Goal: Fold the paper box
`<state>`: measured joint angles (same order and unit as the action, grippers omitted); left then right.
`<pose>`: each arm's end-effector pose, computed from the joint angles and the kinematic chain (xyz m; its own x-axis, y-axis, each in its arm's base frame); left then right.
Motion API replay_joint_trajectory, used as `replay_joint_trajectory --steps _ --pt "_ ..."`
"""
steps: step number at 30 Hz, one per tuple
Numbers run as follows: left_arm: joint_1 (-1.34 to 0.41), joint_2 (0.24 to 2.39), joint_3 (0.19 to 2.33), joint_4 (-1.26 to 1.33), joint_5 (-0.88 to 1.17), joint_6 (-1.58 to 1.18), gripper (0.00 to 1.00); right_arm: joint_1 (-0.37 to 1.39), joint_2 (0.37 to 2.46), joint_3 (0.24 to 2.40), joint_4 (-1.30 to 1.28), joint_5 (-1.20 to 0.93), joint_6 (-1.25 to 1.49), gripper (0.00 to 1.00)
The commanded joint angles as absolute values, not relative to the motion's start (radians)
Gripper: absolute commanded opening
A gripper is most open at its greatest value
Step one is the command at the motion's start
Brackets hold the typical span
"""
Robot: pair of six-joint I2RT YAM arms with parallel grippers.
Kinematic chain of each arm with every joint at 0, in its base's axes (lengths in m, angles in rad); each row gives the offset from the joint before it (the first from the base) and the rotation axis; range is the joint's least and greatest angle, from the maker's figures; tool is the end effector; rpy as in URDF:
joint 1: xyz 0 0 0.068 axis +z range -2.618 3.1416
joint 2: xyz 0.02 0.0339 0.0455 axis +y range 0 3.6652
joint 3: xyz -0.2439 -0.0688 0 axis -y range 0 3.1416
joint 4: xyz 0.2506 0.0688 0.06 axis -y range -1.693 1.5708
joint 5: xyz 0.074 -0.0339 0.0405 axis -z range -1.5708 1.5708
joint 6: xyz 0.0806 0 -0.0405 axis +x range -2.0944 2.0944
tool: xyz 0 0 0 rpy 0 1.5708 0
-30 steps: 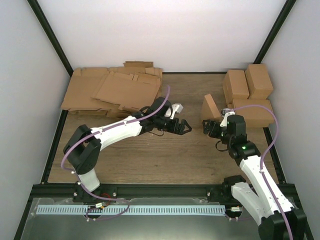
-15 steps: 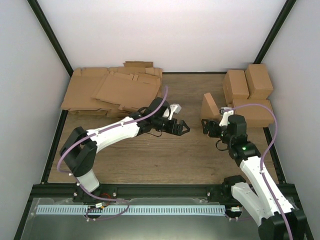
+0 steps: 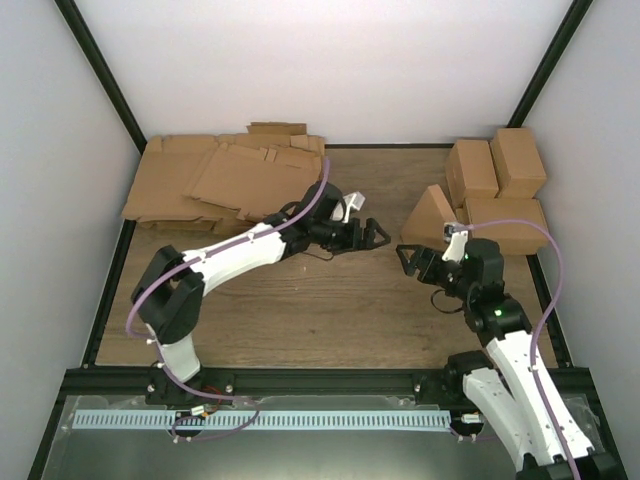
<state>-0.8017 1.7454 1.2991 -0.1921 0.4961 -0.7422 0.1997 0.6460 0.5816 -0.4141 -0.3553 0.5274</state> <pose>0.2720 -0.3361 0.2133 -0.9123 0.0878 -0.4001 0.3815 0.5378 -0.7518 0.2022 0.0695 0.2352 -0.6359 0.3527 -0.6864 -0.1951 0.7871 0.5852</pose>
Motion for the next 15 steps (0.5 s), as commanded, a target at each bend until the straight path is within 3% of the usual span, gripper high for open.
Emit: replay_joint_trajectory --steps 1,8,12,15 --pt "-0.803 1.846 1.403 -0.130 0.597 -0.862 1.00 0.209 0.557 0.570 -0.456 -0.445 0.705 0.85" --pt "-0.805 1.902 1.512 -0.096 0.610 -0.925 1.00 0.208 0.492 0.566 -0.565 -0.394 1.097 0.86" --pt "-0.805 1.946 1.589 -0.131 0.615 -0.928 1.00 0.208 0.517 0.623 -0.516 -0.303 1.077 0.86" --pt "-0.805 1.953 1.586 -0.142 0.586 -0.914 1.00 0.206 0.659 0.714 -0.543 -0.162 0.950 0.87"
